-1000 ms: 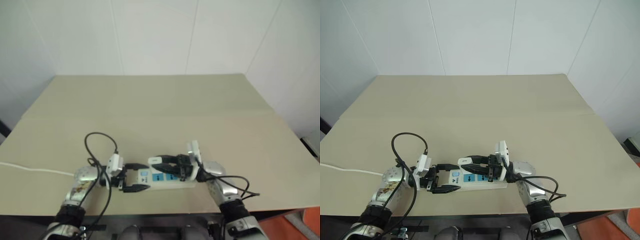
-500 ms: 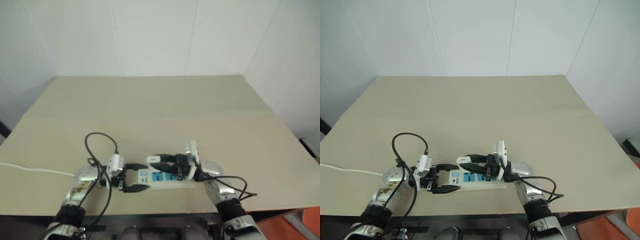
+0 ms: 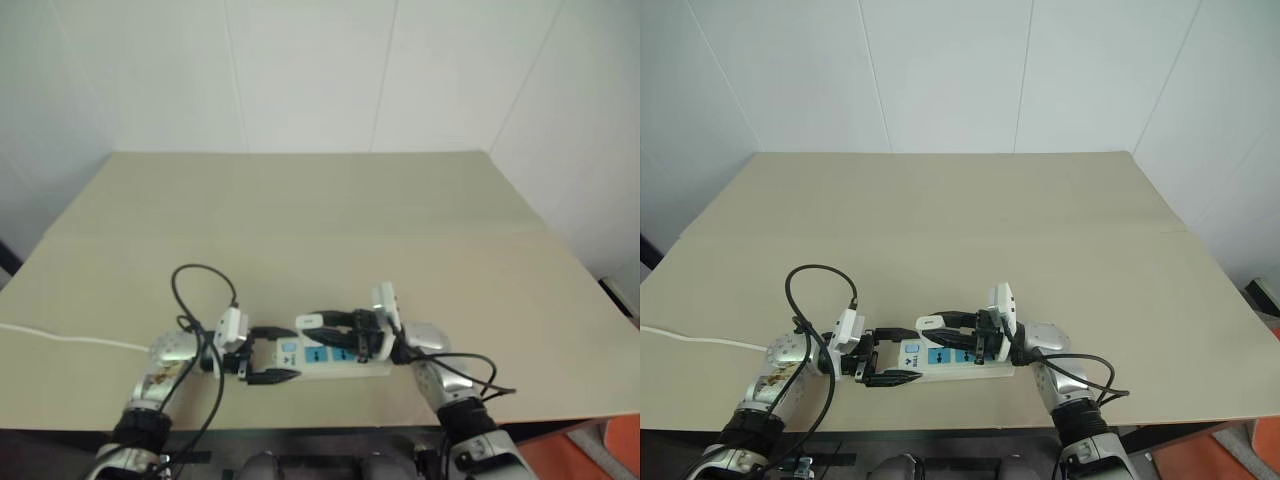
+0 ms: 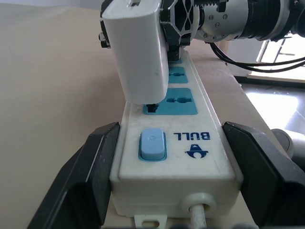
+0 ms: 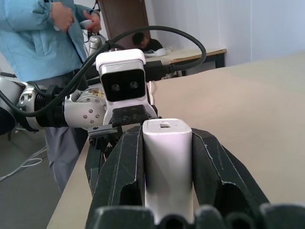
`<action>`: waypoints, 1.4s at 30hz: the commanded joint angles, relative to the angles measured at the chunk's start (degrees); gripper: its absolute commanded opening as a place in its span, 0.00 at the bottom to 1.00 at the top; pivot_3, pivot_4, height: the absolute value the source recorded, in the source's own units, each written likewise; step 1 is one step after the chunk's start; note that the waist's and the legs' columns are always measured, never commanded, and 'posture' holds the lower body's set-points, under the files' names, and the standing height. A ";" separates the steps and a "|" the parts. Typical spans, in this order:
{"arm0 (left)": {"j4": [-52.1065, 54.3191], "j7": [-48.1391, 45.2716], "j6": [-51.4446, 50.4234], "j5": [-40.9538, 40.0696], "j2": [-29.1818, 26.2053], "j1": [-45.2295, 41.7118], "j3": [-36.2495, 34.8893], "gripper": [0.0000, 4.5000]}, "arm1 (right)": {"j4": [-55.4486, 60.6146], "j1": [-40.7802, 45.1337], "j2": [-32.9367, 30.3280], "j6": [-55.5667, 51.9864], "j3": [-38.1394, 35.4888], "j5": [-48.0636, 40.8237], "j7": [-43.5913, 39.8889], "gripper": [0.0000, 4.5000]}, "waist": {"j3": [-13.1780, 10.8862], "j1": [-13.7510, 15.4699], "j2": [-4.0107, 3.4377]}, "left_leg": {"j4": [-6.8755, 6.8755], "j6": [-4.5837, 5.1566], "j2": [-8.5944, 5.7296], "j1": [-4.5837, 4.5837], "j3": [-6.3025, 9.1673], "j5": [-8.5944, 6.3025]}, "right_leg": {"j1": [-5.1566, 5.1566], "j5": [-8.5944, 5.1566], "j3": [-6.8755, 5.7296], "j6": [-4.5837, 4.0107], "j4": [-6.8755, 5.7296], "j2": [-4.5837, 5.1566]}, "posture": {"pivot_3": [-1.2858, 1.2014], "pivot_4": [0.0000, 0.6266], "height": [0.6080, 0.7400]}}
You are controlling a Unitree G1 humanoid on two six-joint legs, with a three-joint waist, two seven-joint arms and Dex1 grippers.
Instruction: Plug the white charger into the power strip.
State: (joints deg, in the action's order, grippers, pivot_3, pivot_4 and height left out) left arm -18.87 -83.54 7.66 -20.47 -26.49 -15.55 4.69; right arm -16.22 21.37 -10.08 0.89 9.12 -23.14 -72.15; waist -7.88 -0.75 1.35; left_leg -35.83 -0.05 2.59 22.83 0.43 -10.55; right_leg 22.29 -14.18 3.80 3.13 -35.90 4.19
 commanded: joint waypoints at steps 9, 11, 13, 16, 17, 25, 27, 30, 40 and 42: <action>-0.55 0.87 0.21 0.28 -0.28 -0.76 -0.20 0.72 | -3.20 -1.55 -2.80 0.06 -0.50 1.20 0.51 0.25 | 0.08 0.04 0.13 | 0.00 -0.01 0.00 -0.01 0.00 -0.01 | -0.02 -0.04 0.00 0.03 0.01 0.01 | 0.52 0.24 1.00; -0.54 0.81 0.15 0.27 -0.32 -0.79 -0.16 0.72 | -3.53 -1.57 -3.45 0.30 -0.72 1.19 0.23 0.25 | 0.09 0.06 0.14 | 0.00 -0.01 0.00 -0.01 0.00 -0.01 | -0.02 -0.04 0.00 0.02 0.02 0.02 | 0.52 0.24 1.00; -0.64 0.82 0.13 0.29 -0.25 -0.84 -0.08 0.72 | -3.99 -1.16 -4.05 0.41 -0.90 1.19 0.04 0.25 | 0.09 0.07 0.14 | 0.00 -0.01 0.00 -0.01 0.00 -0.01 | -0.02 -0.04 -0.01 0.02 0.02 0.02 | 0.52 0.24 1.00; -0.65 0.89 0.08 0.28 -0.12 -0.93 0.02 0.72 | -4.44 -0.56 -4.70 0.32 -1.22 0.83 -0.49 0.25 | 0.09 0.09 0.14 | 0.00 -0.02 0.00 -0.01 0.00 -0.01 | -0.03 -0.05 -0.01 0.02 0.02 0.02 | 0.52 0.24 1.00; -0.59 0.95 0.07 0.26 -0.05 -0.91 0.05 0.72 | -4.50 -0.31 -4.94 0.50 -1.23 0.85 -0.76 0.25 | 0.09 0.10 0.14 | -0.01 -0.01 0.00 -0.01 0.00 -0.01 | -0.03 -0.07 0.00 0.00 0.03 0.03 | 0.52 0.24 1.00; -0.24 1.56 0.16 0.25 0.24 -0.62 -0.07 0.72 | -5.19 0.24 -5.52 1.89 -0.51 1.33 -2.48 0.25 | 0.09 0.18 0.14 | -0.01 -0.02 -0.01 0.00 0.00 -0.01 | -0.04 -0.09 -0.01 0.00 0.04 0.05 | 0.52 0.24 1.00; -0.06 1.62 0.14 0.23 0.19 -0.39 -0.11 0.72 | -5.67 0.15 -5.80 2.92 0.10 2.19 -2.95 0.25 | 0.09 0.18 0.14 | -0.01 -0.02 -0.02 0.00 0.00 -0.01 | -0.04 -0.08 -0.01 0.01 0.05 0.05 | 0.52 0.24 1.00; -0.04 1.67 0.14 0.23 0.15 -0.33 -0.15 0.72 | -6.53 0.30 -6.07 4.12 0.75 2.78 -3.13 0.25 | 0.09 0.18 0.14 | -0.01 -0.02 -0.02 0.00 0.00 -0.01 | -0.04 -0.09 -0.01 0.00 0.05 0.05 | 0.52 0.24 1.00; 0.09 1.64 0.13 0.39 -0.03 -0.42 -0.03 0.72 | -10.91 3.32 -6.34 4.32 3.53 5.23 -4.30 0.25 | 0.09 0.07 0.14 | -0.01 -0.02 -0.01 -0.02 0.00 -0.01 | -0.04 -0.13 -0.01 0.00 0.05 0.05 | 0.52 0.24 1.00; 0.14 1.70 0.16 0.43 -0.05 -0.46 0.02 0.72 | -12.53 4.43 -6.34 3.40 4.11 5.99 -3.91 0.25 | 0.09 0.04 0.14 | -0.01 -0.02 -0.01 -0.06 -0.01 -0.01 | -0.06 -0.17 -0.01 -0.07 0.05 0.05 | 0.52 0.24 1.00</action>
State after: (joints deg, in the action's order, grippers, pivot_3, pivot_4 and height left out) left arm -19.01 -82.74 7.54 -20.33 -26.31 -15.76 4.95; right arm -24.01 26.70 -14.83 6.20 12.21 -21.56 -77.27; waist -7.79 -0.71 1.49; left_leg -35.84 -0.07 2.59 22.75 0.43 -10.56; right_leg 22.22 -14.42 3.79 2.93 -35.86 4.24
